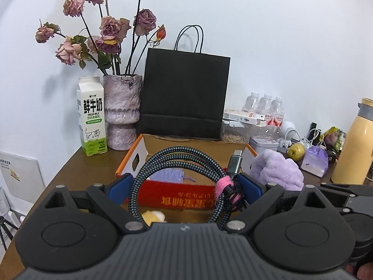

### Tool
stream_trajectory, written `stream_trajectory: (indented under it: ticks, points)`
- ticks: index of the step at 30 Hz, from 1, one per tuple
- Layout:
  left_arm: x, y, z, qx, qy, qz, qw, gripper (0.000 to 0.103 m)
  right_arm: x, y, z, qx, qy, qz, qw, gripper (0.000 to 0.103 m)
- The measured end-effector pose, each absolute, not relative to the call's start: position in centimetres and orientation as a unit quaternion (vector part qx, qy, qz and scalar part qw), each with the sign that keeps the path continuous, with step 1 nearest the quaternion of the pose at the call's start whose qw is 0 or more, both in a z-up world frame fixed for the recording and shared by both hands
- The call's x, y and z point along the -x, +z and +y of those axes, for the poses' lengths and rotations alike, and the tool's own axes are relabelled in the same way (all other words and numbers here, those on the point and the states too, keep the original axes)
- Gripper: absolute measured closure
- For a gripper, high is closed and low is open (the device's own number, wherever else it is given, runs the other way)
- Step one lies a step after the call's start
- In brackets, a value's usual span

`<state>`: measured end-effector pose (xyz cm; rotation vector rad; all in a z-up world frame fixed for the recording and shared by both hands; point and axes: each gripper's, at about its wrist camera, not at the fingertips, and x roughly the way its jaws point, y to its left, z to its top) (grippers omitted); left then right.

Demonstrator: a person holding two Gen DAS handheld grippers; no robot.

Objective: Organize objects
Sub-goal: 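Carry the cable and headband with both tools over the box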

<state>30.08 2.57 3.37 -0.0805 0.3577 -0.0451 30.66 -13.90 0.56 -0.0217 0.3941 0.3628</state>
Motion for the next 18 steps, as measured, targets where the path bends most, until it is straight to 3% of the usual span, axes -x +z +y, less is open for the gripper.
stream_trajectory:
  ticks: [18]
  points:
    - [-38.4, 3.9, 2.2, 0.051, -0.025, 0.173, 0.983, 0.007, -39.0, 0.7, -14.2, -0.008, 0.174, 0.199, 0.964, 0.075]
